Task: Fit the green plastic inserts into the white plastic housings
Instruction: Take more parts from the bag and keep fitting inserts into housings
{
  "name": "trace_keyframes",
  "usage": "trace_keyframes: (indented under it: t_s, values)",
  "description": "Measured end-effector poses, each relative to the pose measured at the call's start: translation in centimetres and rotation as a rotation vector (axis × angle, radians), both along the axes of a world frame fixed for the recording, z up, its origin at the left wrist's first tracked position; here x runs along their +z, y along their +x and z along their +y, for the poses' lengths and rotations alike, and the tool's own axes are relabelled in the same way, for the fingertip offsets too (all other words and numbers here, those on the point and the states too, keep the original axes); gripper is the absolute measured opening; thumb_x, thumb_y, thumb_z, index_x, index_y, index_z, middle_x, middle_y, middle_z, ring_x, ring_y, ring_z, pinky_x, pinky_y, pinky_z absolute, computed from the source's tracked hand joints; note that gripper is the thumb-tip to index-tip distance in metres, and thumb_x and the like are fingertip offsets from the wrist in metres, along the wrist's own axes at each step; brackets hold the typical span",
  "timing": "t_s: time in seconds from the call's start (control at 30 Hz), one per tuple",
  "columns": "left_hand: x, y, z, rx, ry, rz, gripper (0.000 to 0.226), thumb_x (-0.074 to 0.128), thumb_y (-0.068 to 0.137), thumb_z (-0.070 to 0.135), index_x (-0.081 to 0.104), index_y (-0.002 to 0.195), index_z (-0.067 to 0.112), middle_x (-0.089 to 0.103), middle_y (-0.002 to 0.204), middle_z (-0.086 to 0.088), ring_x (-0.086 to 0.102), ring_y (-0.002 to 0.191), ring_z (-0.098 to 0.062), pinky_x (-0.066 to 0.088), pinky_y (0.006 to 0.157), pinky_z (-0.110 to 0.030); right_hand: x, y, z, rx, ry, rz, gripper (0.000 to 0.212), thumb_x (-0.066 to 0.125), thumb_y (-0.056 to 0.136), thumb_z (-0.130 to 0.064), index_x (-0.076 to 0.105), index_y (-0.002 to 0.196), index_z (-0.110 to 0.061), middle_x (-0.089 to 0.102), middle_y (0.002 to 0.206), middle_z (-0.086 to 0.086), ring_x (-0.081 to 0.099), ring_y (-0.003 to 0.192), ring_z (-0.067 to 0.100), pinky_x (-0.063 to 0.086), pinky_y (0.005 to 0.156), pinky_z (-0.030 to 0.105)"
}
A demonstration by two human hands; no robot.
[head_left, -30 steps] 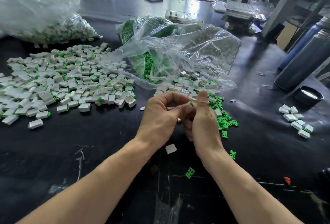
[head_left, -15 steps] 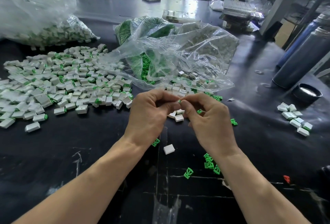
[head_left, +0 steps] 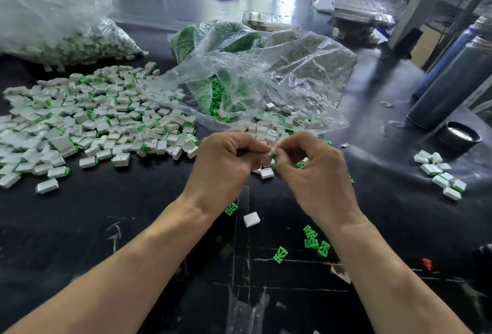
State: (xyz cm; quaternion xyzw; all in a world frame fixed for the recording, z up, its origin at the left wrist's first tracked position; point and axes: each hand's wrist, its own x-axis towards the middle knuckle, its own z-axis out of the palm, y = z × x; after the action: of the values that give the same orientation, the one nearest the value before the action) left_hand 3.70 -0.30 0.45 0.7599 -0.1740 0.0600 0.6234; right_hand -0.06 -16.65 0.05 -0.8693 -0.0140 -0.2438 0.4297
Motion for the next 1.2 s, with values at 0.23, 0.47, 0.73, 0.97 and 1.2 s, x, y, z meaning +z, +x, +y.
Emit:
trace_keyframes:
  t_s: [0.23,0.47,0.73,0.97,1.2]
  values:
    - [0.1,-0.1,0.0,-0.011,-0.109,0.064,0.023,0.080,0.077,-0.008,0.080,0.086,0.013,0.078,0.078,0.005,0.074,0.074,-0.005,0.055,0.068,-0.014,0.3,0.1,-0.2,0.155,0.394,0.079,0.014,0.080,0.090,-0.015,0.074,0.088,-0.027,0.075,0.081,-0.003,0.068,0.071,0.012,0.056,0.059,0.025]
    - [0.3,0.0,0.3,-0.075,-0.121,0.074,0.024,0.077,0.079,-0.011,0.079,0.088,0.011,0.079,0.083,-0.004,0.074,0.077,-0.011,0.056,0.071,-0.018,0.3,0.0,-0.2,0.300,0.467,0.136,0.012,0.078,0.090,-0.006,0.073,0.088,-0.016,0.072,0.077,0.000,0.067,0.067,0.012,0.056,0.061,0.023]
    - [0.4,-0.1,0.5,-0.152,-0.118,0.108,0.021,0.077,0.077,-0.014,0.079,0.088,0.003,0.078,0.083,-0.009,0.071,0.072,-0.010,0.056,0.069,-0.018,0.5,-0.1,-0.7,0.323,0.294,0.163,0.014,0.075,0.089,-0.017,0.070,0.082,-0.027,0.068,0.072,-0.005,0.064,0.060,0.014,0.057,0.058,0.032]
    - [0.4,0.6,0.9,-0.086,-0.186,0.195,0.021,0.076,0.079,-0.013,0.078,0.084,0.008,0.076,0.073,-0.005,0.069,0.064,-0.011,0.056,0.063,-0.018,0.5,0.1,-1.2,0.216,0.395,0.095,0.010,0.075,0.094,-0.011,0.072,0.088,-0.018,0.069,0.069,-0.005,0.064,0.056,0.012,0.052,0.054,0.021]
    - [0.1,0.6,0.8,-0.100,-0.172,0.184,0.016,0.079,0.079,-0.008,0.079,0.089,0.005,0.077,0.076,-0.006,0.070,0.068,-0.013,0.059,0.067,-0.023,-0.3,0.3,0.1,0.212,0.335,0.107,0.012,0.077,0.093,-0.014,0.076,0.087,-0.025,0.072,0.079,0.001,0.066,0.067,0.011,0.056,0.057,0.024]
